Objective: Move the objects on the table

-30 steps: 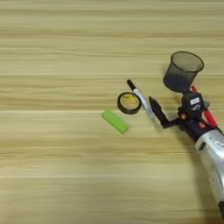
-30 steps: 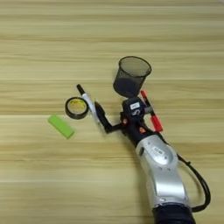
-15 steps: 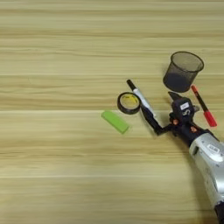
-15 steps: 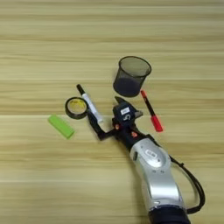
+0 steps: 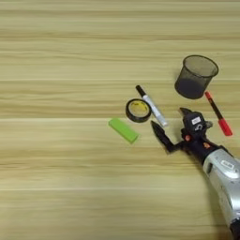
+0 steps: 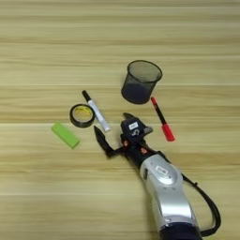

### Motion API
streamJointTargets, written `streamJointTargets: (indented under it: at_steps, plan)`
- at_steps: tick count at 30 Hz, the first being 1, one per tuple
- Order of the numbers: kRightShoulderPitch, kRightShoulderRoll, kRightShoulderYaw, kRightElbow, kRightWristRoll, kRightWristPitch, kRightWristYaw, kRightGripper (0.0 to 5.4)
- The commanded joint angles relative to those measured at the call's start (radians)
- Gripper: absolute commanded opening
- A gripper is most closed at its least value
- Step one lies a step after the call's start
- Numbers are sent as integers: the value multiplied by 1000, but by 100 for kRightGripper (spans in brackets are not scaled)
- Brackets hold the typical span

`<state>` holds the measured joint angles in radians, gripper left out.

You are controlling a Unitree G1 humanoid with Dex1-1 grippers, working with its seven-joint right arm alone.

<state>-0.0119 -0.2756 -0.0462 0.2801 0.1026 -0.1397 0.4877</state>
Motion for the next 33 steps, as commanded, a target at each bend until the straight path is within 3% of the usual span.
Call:
streamJointTargets:
  at_steps: [1, 8, 33]
  plan:
    - [-60, -18, -2, -28, -13, -25, -15, 537]
    - [-70, -16, 2, -10, -15, -25, -2, 537]
    - [-83, -15, 37, 57, -30, 11, 51, 246]
